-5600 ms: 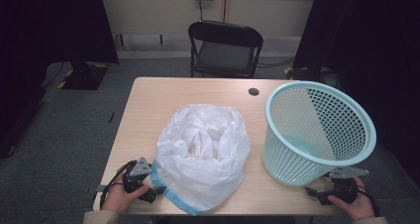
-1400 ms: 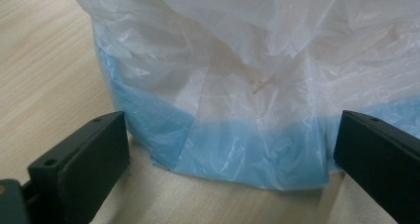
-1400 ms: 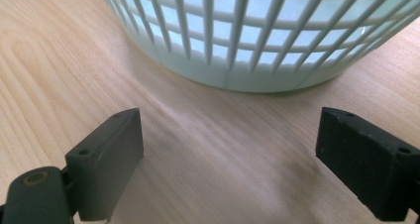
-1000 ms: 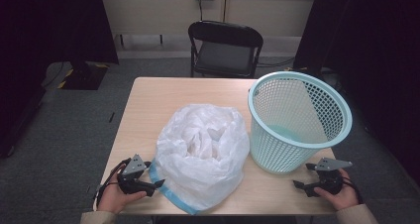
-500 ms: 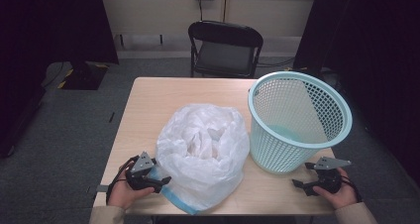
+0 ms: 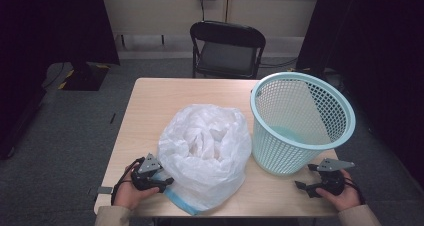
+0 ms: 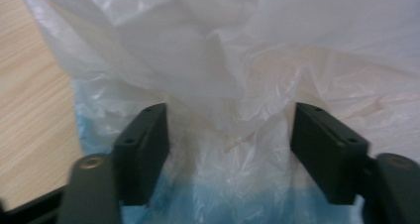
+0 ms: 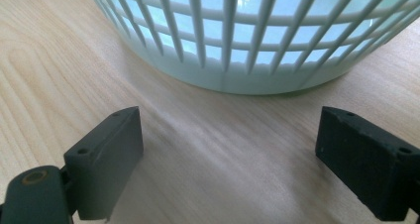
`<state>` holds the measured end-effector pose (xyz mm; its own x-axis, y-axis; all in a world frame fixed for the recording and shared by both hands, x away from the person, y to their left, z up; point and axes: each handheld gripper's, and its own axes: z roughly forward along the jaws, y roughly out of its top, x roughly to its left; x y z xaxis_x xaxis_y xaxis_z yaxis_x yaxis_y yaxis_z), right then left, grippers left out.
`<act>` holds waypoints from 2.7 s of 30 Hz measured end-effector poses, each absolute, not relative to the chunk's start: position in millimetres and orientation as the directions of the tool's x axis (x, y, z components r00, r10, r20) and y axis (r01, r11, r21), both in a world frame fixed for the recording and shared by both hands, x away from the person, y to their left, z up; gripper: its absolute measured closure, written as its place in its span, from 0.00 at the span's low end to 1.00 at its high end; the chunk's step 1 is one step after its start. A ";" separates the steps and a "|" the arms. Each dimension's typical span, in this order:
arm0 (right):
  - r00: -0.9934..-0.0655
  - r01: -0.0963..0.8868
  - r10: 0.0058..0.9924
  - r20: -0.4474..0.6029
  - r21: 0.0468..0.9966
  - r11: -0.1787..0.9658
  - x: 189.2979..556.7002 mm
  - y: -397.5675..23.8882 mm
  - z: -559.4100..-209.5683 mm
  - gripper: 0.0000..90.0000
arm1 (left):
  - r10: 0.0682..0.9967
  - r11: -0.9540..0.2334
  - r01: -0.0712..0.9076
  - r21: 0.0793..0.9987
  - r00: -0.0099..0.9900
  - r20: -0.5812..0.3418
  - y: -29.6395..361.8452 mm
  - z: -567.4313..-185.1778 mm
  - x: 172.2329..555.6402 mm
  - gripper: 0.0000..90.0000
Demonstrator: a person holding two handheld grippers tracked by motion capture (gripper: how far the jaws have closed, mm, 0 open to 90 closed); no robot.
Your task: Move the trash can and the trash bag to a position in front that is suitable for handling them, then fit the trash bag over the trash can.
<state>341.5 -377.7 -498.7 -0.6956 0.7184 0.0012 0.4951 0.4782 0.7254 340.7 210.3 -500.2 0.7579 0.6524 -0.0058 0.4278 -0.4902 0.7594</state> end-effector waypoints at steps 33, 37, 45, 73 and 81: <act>-0.816 0.412 0.572 0.077 0.773 0.483 301.6 -318.8 -480.7 0.12 | 0.579 -0.539 0.379 0.752 0.815 0.005 227.9 -491.7 332.0 0.93; -0.839 0.374 0.536 0.088 0.810 0.452 301.1 -293.5 -476.5 0.12 | 0.573 -0.536 0.377 0.755 0.820 -0.002 227.4 -492.0 332.1 0.93; -0.851 0.333 0.520 0.076 0.844 0.421 311.0 -257.4 -470.7 0.12 | 0.574 -0.522 0.382 0.762 0.819 -0.017 229.7 -492.2 331.7 0.93; -0.872 0.310 0.487 0.051 0.827 0.469 332.7 -169.9 -488.0 0.12 | 0.543 -0.567 0.375 0.733 0.840 -0.010 238.1 -491.3 324.3 0.93; -0.853 0.337 0.521 0.023 0.787 0.517 352.5 -158.6 -497.8 0.13 | 0.533 -0.576 0.369 0.729 0.846 -0.006 237.3 -492.0 324.8 0.93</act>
<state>352.5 -158.6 -497.8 -0.8532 0.5210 0.0231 0.3372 0.5173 0.7866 324.8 237.3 -492.0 0.8459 0.5333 -0.0064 0.3688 -0.5763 0.7293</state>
